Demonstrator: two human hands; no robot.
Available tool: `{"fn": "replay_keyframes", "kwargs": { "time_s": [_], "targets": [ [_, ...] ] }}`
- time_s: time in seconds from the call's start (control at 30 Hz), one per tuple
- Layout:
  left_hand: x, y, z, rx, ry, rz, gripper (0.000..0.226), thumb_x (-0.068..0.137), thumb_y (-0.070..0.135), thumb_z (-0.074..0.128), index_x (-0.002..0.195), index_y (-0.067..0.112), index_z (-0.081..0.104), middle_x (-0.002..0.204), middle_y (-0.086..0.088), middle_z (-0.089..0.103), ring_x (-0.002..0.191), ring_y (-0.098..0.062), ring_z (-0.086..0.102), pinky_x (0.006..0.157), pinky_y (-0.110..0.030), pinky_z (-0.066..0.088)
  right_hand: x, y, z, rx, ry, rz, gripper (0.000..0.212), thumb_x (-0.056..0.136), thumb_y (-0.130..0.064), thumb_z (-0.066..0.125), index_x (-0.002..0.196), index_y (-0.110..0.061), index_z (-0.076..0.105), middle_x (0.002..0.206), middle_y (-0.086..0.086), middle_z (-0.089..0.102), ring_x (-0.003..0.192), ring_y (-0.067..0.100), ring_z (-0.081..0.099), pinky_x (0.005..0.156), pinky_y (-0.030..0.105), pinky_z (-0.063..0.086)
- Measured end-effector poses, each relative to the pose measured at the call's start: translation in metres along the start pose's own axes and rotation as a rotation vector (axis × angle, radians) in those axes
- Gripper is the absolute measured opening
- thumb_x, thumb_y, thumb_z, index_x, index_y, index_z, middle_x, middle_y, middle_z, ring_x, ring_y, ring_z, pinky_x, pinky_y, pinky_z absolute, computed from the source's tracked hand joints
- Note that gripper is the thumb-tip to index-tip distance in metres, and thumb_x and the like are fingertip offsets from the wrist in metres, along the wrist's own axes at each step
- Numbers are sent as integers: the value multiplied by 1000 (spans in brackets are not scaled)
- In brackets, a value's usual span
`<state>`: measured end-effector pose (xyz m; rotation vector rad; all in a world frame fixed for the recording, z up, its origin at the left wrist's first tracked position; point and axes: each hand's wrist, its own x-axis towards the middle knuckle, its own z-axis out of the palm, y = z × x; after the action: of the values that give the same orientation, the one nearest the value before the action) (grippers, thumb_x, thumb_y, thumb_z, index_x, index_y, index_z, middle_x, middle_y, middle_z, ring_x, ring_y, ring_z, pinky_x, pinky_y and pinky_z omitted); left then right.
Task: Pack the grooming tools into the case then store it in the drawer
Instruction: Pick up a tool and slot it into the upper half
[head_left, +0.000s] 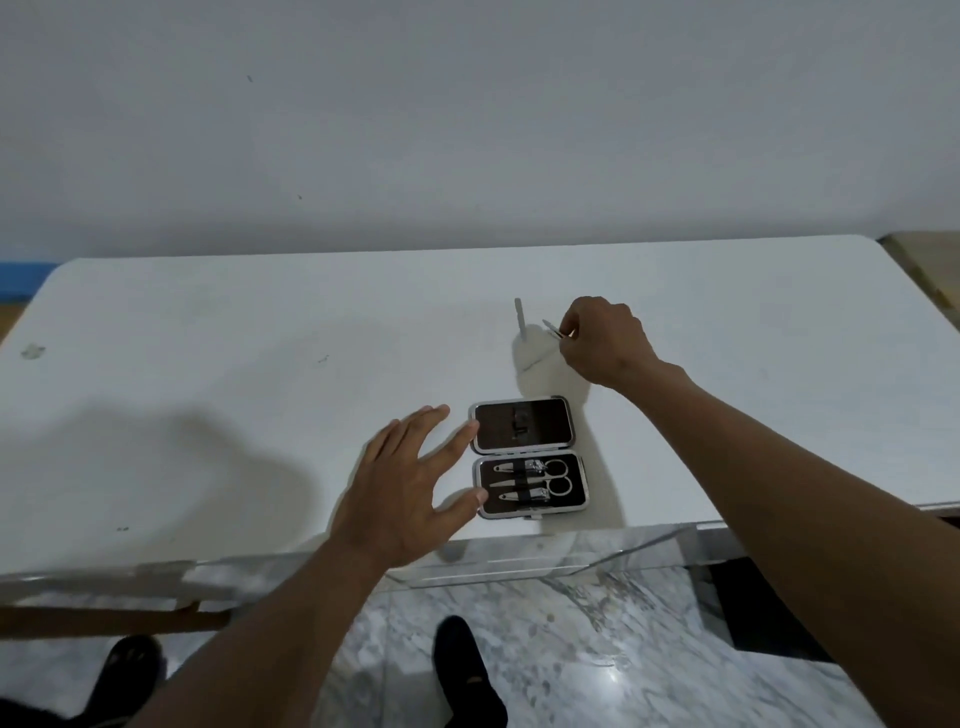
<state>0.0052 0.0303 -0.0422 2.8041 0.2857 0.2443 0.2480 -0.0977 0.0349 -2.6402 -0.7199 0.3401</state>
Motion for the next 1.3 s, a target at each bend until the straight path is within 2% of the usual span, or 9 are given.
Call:
{"fn": "replay_keyframes", "kwargs": {
  "time_s": [0.17,0.33,0.47,0.63,0.83,0.93,1.07,1.17,1.3],
  "targets": [
    [-1,1,3,18,10,2,67,87,64,41,146,34,37,151,-3,40,141,-21,34,114,-45,30,-53,6,-6,21,-59,-149,15,85,-18,63,98,-16,70,98,5,72,92,27,65,80,33,49],
    [-2,-1,5,27,12,1,66,88,67,36,147,36,35,152,-2,38,141,-20,32,115,-41,25,-78,18,0,-84,-122,-207,10,89,-28,56,95,-29,64,89,1,70,84,26,62,75,35,50],
    [-2,-1,6,26,15,2,66,89,67,35,148,37,34,152,-1,37,141,-20,32,115,-41,26,-82,24,6,-235,-125,-313,13,90,-16,57,101,-19,64,97,7,68,88,28,60,68,31,41],
    [-2,-2,7,21,17,-3,66,89,68,34,148,38,33,153,0,37,142,-19,30,115,-41,25,-82,21,6,-308,-81,-361,18,88,-12,55,102,-19,64,100,7,68,91,30,61,71,35,48],
    [-3,-1,5,19,25,-3,66,89,67,34,148,38,33,153,1,37,141,-18,30,114,-39,24,-83,22,6,-248,-127,-375,35,87,-4,52,114,-22,65,106,8,62,96,30,60,79,34,46],
    [-3,0,4,20,28,-4,66,89,67,35,148,38,33,152,1,38,141,-18,31,114,-40,27,-86,24,8,-256,-91,-379,32,87,-7,52,112,-22,66,106,5,66,97,29,61,79,35,48],
    [-3,0,4,27,32,-5,65,89,67,35,147,38,34,152,1,38,141,-18,32,113,-38,25,-85,24,5,-264,-56,-379,21,89,-11,53,102,-19,67,100,6,68,93,29,61,72,34,42],
    [-3,0,5,26,32,-6,65,89,67,37,147,38,34,152,0,39,140,-19,32,113,-40,26,-84,20,3,-259,-83,-387,24,90,-11,52,106,-19,68,101,8,66,94,30,61,74,33,43],
    [-2,-1,5,21,29,-12,65,89,67,37,148,40,32,153,1,38,141,-19,33,114,-40,28,-87,17,6,-255,-83,-406,30,85,-7,50,104,-21,69,101,5,67,94,31,61,74,36,51]
  ]
}}
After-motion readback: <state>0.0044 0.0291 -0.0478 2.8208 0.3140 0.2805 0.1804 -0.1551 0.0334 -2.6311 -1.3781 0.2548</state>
